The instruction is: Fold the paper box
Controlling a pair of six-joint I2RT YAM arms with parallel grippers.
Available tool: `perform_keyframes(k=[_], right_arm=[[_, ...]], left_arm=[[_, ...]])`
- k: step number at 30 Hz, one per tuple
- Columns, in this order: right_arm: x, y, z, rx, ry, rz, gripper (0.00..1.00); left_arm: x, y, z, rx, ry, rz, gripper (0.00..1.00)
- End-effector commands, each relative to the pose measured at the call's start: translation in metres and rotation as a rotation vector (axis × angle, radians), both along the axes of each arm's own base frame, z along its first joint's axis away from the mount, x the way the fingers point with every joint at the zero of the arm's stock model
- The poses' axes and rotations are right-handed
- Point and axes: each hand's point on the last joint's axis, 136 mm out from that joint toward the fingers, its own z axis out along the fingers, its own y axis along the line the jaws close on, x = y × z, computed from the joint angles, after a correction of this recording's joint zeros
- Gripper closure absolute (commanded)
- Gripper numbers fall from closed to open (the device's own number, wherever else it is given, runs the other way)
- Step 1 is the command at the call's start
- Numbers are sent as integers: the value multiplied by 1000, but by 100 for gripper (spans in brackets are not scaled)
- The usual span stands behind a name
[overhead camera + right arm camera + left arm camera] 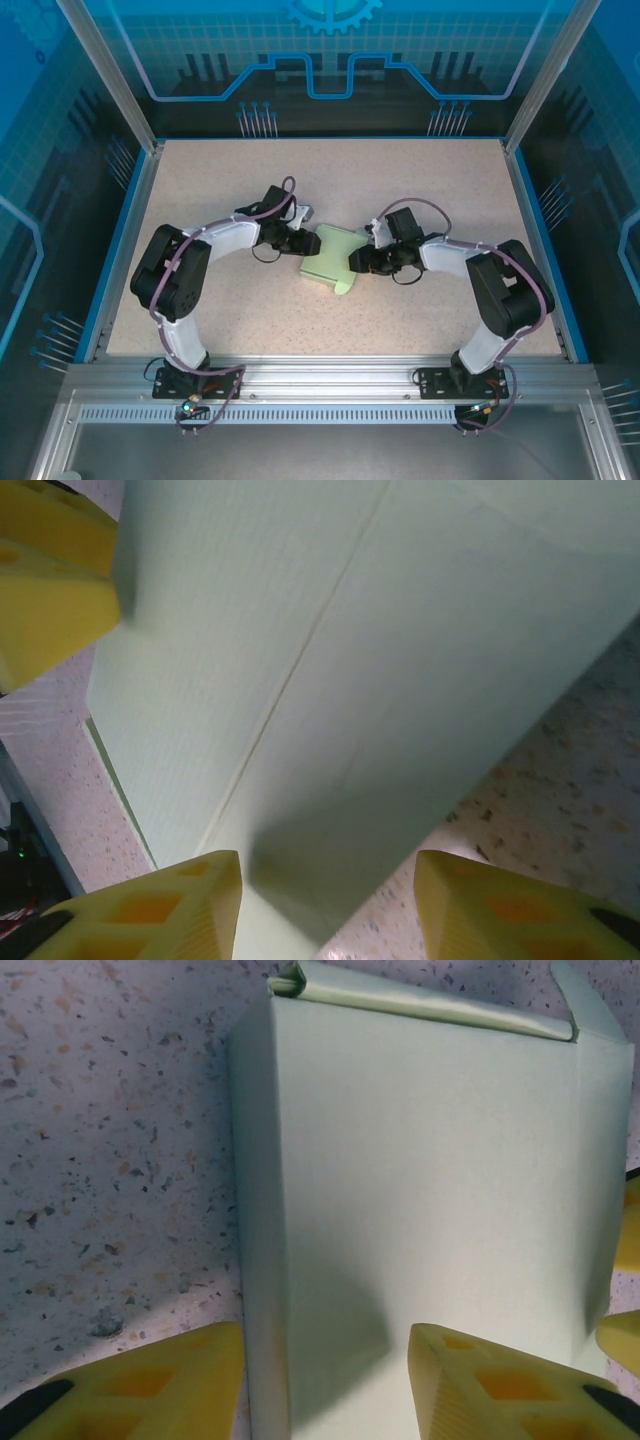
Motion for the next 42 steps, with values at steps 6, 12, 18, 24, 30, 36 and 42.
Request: perform_keyframes(k=[6,12,18,24,30,36,42], right_arm=[[10,13,14,162,-23,-47,83],[13,17,31,223,-56,-63,97],[19,20,50,272,-105,-69,100],[21,19,64,282,-135,-79,100],[22,19,78,296,-158,-87,100],[21,19,93,298,-187,-91,100],[19,20,91,272,-170,-98,100]], left_arm=[[0,12,-11,-8,31,59,56],[-5,14,-18,-16,59,64,58],[-8,8,-17,-61,81,56,62],[-10,-1,-12,-127,98,52,62],[-9,-7,-10,-160,107,49,63],[-7,-10,-12,-175,115,50,61],[-5,-19,-11,-191,119,35,60]])
